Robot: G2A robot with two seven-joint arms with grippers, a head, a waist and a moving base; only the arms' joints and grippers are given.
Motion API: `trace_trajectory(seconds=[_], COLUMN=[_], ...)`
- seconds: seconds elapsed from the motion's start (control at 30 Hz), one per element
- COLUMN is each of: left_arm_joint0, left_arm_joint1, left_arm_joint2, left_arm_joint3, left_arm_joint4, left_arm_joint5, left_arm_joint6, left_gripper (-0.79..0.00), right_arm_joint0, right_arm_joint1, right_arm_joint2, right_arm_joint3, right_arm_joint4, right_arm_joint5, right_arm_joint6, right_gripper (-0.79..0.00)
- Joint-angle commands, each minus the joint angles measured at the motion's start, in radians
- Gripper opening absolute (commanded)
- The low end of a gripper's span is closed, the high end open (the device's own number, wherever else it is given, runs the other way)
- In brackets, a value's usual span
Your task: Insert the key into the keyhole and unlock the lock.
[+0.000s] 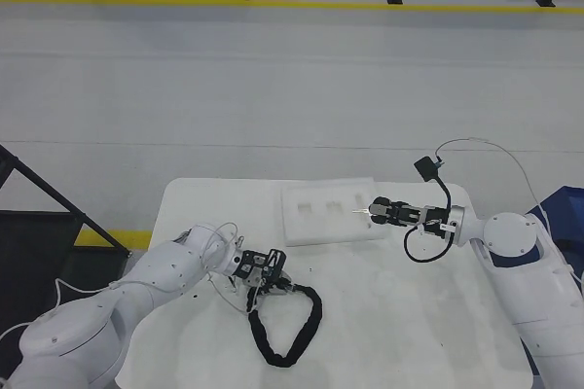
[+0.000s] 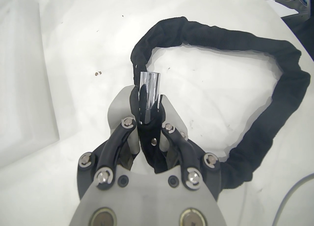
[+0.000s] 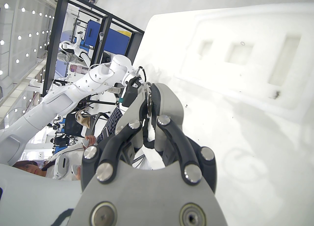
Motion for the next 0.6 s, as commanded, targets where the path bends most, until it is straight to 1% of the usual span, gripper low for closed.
trace_trajectory(seconds=[0.0,0.13,0.27,0.4,0.57], left_arm_joint0=[-0.001,-0.004,-0.002,-0.001,0.004], left_arm_joint1=[-0.002,0.003,0.021,0.051,0.100], left_arm_joint2=[-0.004,-0.011,-0.016,-0.017,-0.012], left_arm_joint3=[0.005,-0.002,-0.033,-0.091,-0.183], left_arm_joint4=[-0.005,-0.008,-0.033,-0.117,-0.244], left_arm_joint5=[-0.005,-0.011,0.007,0.010,0.009], left_arm_joint6=[0.003,0.057,0.094,0.098,0.097], left_gripper=[-0.785,-0.785,-0.785,-0.785,-0.785], right_arm_joint0=[0.000,0.000,0.000,0.000,0.000], right_arm_joint1=[0.000,0.000,0.000,0.000,0.000], right_arm_joint2=[0.000,0.000,0.000,0.000,0.000], right_arm_joint3=[0.000,0.000,0.000,0.000,0.000], right_arm_joint4=[0.000,0.000,0.000,0.000,0.000], right_arm_joint5=[0.000,0.000,0.000,0.000,0.000], right_arm_joint6=[0.000,0.000,0.000,0.000,0.000], right_gripper=[-0.785,-0.785,-0.785,-0.785,-0.785])
